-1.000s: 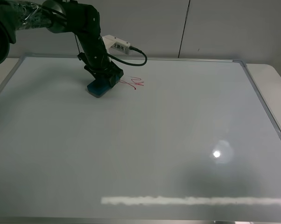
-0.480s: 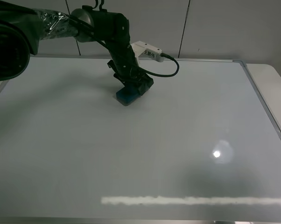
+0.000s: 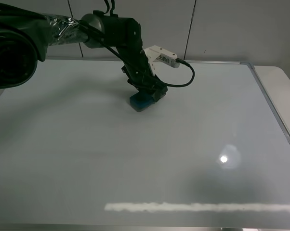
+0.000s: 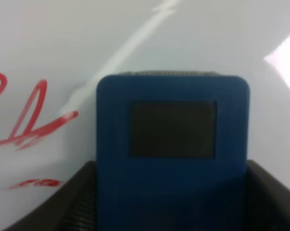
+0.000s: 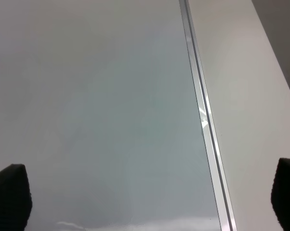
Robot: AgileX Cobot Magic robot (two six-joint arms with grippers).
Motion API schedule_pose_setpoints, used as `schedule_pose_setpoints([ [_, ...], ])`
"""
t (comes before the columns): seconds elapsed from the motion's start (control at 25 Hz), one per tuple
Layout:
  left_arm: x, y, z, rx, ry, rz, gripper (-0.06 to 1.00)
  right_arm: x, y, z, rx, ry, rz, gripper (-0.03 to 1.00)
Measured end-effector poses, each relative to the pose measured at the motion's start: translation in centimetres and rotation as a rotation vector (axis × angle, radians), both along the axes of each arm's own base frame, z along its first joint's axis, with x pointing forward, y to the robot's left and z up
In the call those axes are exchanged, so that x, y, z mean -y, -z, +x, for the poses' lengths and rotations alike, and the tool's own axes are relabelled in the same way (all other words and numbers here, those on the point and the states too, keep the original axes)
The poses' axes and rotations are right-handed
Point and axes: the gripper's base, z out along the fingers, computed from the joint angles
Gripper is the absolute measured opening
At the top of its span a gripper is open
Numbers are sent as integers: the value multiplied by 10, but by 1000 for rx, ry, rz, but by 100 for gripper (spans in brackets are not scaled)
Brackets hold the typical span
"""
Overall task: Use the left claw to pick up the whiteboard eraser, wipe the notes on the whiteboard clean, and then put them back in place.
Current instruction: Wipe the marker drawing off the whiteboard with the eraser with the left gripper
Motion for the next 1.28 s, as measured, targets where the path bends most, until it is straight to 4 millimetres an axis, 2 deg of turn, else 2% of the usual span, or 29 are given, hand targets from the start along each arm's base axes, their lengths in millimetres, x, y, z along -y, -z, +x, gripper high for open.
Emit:
schedule_pose_setpoints([
  [0.24,-29,5,20,-3,-79,-28,55,0,0,0,0,0,0,99],
  [0.6,-105,4,56,14,-250,-37,55,0,0,0,0,0,0,99],
  [0.72,-121,4,61,7,-289,-39,55,0,0,0,0,0,0,99],
  [0.88,-121,3,60,2,-292,-39,55,0,0,0,0,0,0,99],
  [1.04,-110,3,58,11,-272,-36,55,0,0,0,0,0,0,99],
  [1.12,-100,3,55,21,-254,-41,55,0,0,0,0,0,0,99],
  [1.28,-64,3,43,20,-207,-81,55,0,0,0,0,0,0,99],
])
